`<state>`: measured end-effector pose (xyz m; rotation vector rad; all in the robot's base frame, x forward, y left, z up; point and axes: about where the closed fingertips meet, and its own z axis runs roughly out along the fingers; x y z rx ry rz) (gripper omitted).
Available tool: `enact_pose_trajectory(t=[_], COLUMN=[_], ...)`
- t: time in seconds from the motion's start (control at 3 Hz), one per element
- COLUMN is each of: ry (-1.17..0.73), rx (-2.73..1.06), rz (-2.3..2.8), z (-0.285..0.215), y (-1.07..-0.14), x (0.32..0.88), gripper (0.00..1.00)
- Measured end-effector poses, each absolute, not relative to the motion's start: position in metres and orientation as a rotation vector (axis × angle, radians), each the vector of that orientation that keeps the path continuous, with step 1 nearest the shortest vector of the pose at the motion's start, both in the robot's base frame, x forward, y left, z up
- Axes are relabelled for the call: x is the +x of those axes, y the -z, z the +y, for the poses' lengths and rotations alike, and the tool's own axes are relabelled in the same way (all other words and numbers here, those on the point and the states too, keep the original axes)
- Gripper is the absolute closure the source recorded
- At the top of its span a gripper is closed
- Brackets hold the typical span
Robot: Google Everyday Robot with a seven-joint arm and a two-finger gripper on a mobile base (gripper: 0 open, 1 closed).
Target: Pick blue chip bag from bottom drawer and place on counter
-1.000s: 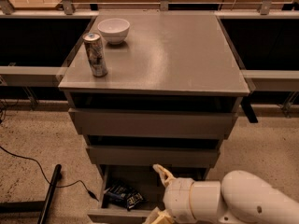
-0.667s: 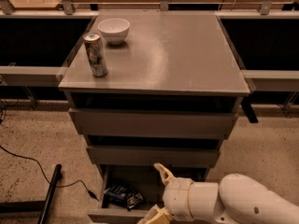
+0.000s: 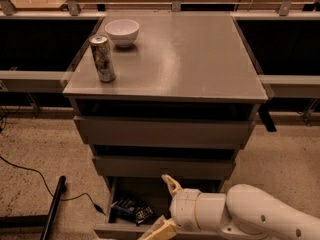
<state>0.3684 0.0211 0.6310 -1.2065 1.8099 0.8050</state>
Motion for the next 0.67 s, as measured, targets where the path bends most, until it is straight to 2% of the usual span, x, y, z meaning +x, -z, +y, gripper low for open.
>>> enact_pose_trajectory(t=[0.33, 0.67], ry=[-0.774, -0.666], rx=[-1.235, -1.233], rz=[1.766, 1.734], z=[0.052, 0.061], y=[-0.574, -0.538], x=[0.376, 0.385], gripper=[0.0, 0.0])
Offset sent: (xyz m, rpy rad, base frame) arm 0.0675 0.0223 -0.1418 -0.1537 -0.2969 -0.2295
